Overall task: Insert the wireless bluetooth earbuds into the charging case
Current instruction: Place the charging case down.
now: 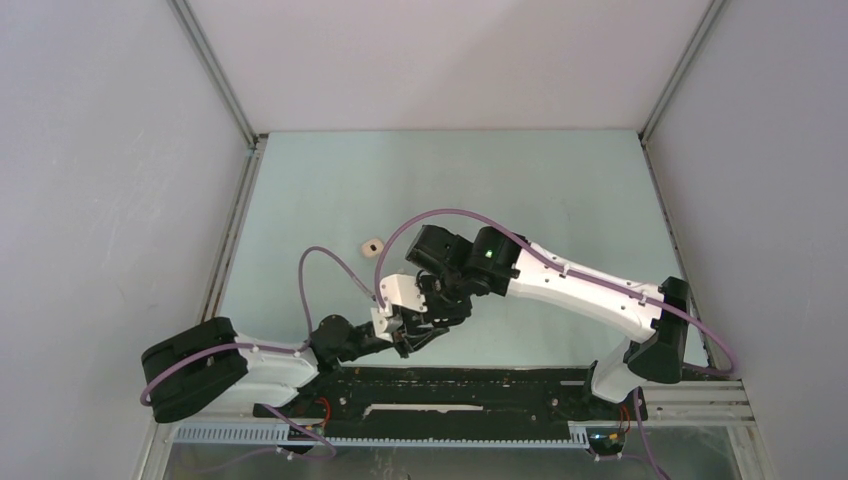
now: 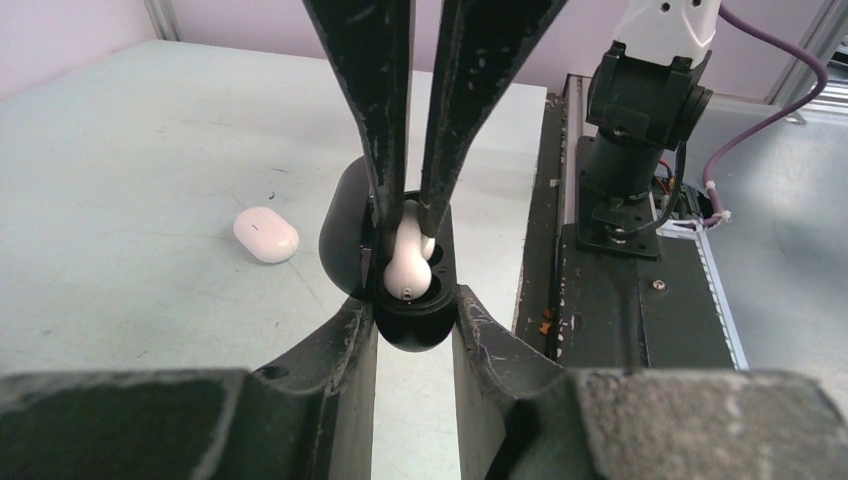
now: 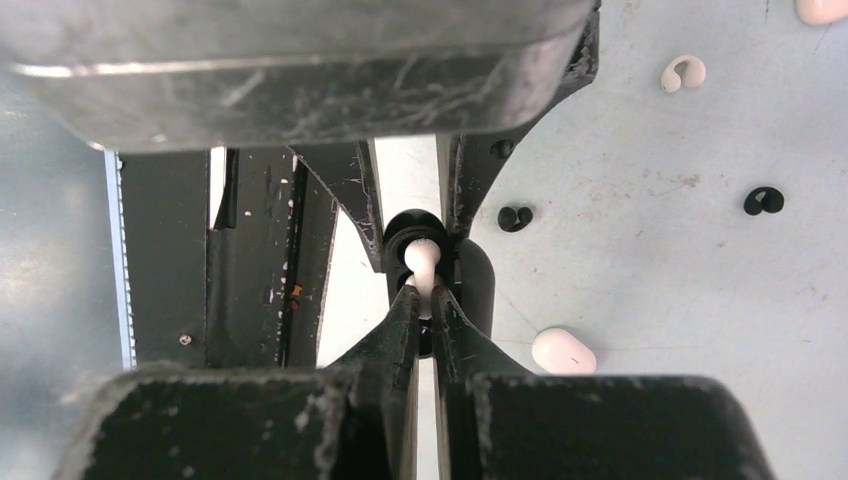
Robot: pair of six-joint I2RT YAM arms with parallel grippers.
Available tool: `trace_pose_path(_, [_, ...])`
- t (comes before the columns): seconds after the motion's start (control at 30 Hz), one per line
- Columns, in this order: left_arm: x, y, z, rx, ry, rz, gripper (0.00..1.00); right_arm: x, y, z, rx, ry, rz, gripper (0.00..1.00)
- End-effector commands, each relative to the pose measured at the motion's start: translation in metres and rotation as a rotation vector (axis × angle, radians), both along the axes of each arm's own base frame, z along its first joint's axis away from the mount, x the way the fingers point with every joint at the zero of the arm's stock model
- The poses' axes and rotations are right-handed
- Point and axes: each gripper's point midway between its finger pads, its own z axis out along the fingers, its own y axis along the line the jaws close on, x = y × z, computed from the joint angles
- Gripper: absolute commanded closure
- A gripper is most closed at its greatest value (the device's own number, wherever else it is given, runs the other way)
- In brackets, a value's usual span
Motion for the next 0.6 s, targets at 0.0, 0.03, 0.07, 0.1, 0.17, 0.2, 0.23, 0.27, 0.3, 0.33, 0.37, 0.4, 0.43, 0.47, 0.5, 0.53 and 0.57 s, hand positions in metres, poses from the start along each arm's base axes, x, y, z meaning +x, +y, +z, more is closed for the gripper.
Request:
trace_pose_path(0.0, [0.001, 0.003, 0.038, -0.124, -0.093, 0.019, 1.0, -0.002, 0.005, 0.008, 0.022, 0.013, 0.0, 1.0])
trace_pose_path(0.03, [0.002, 0.003, 0.038, -0.125, -0.092, 0.023, 1.0, -0.002, 0.004, 0.008, 0.019, 0.01, 0.003, 1.0])
trace_pose_path(0.07, [0.002, 0.003, 0.038, -0.125, -0.092, 0.024, 1.0, -0.002, 0.003, 0.008, 0.016, 0.005, 0.005, 1.0])
trace_pose_path(0.1, [0.002, 0.003, 0.038, -0.125, -0.093, 0.024, 1.0, -0.001, 0.003, 0.008, 0.015, 0.001, 0.005, 1.0])
trace_pose_path(0.17, [0.002, 0.003, 0.039, -0.126, -0.094, 0.023, 1.0, 0.0, 0.002, 0.008, 0.015, 0.001, -0.001, 1.0])
trace_pose_path(0.2, [0.002, 0.004, 0.039, -0.126, -0.094, 0.024, 1.0, 0.0, 0.001, 0.007, 0.014, 0.002, -0.001, 1.0])
trace_pose_path(0.23, [0.001, 0.004, 0.039, -0.128, -0.096, 0.022, 1.0, -0.001, 0.001, 0.006, 0.013, 0.002, -0.001, 1.0])
trace_pose_path(0.27, [0.0, 0.004, 0.039, -0.129, -0.098, 0.018, 1.0, -0.001, 0.001, 0.005, 0.011, 0.001, 0.0, 1.0])
trace_pose_path(0.3, [0.0, 0.003, 0.039, -0.129, -0.1, 0.016, 1.0, 0.0, 0.001, 0.004, 0.011, -0.002, -0.001, 1.0])
trace_pose_path(0.33, [0.0, 0.003, 0.04, -0.129, -0.101, 0.015, 1.0, 0.001, 0.002, 0.004, 0.012, -0.007, -0.002, 0.92])
trace_pose_path(0.37, [0.0, 0.003, 0.039, -0.129, -0.1, 0.015, 1.0, 0.002, 0.002, 0.005, 0.015, -0.014, -0.004, 0.85])
trace_pose_path(0.4, [0.0, 0.003, 0.039, -0.128, -0.1, 0.016, 1.0, 0.003, 0.004, 0.007, 0.021, -0.018, -0.006, 0.82])
trace_pose_path(0.43, [0.0, 0.003, 0.039, -0.126, -0.1, 0.017, 1.0, 0.003, 0.005, 0.011, 0.028, -0.021, -0.005, 0.78])
trace_pose_path(0.47, [0.0, 0.003, 0.038, -0.124, -0.099, 0.017, 1.0, 0.003, 0.006, 0.015, 0.039, -0.024, -0.005, 0.76])
trace_pose_path(0.5, [0.0, 0.003, 0.038, -0.123, -0.098, 0.017, 1.0, 0.003, 0.007, 0.021, 0.054, -0.029, -0.001, 0.74])
trace_pose_path(0.53, [0.0, 0.003, 0.038, -0.121, -0.098, 0.016, 1.0, 0.002, 0.007, 0.026, 0.065, -0.03, 0.005, 0.72])
trace_pose_path(0.57, [0.0, 0.003, 0.037, -0.117, -0.096, 0.015, 1.0, 0.0, 0.007, 0.032, 0.077, -0.027, 0.01, 0.71])
